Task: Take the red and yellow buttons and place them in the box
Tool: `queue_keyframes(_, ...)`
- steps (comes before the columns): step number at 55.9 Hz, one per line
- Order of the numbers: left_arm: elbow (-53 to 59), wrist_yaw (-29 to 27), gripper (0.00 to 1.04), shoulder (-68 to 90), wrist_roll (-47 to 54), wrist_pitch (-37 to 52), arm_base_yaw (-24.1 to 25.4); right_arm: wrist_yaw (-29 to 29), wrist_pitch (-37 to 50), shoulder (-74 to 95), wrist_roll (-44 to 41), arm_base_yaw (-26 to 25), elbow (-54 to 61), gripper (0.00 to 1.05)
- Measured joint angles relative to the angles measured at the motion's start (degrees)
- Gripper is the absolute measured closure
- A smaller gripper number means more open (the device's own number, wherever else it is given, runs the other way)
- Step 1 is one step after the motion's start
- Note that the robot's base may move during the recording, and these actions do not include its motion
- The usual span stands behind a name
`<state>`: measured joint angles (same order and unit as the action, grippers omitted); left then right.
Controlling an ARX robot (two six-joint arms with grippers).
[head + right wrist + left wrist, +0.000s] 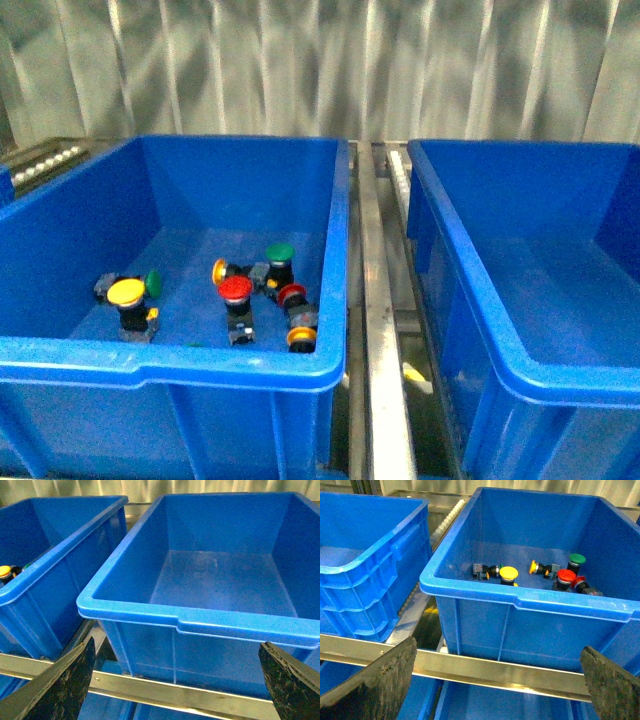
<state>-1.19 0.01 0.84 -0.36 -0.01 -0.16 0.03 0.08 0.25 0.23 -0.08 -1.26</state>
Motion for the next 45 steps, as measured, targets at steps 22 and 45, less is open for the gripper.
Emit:
queue_keyframes(22, 0.0, 0.0, 0.08, 0.0, 0.0, 0.0, 0.0, 0.0, 0.0, 0.0, 0.0, 0.0, 0.0, 0.07)
queue_keyframes(45, 0.0, 0.0, 0.08, 0.0, 0.0, 0.0, 0.0, 0.0, 0.0, 0.0, 0.0, 0.0, 0.0, 0.07)
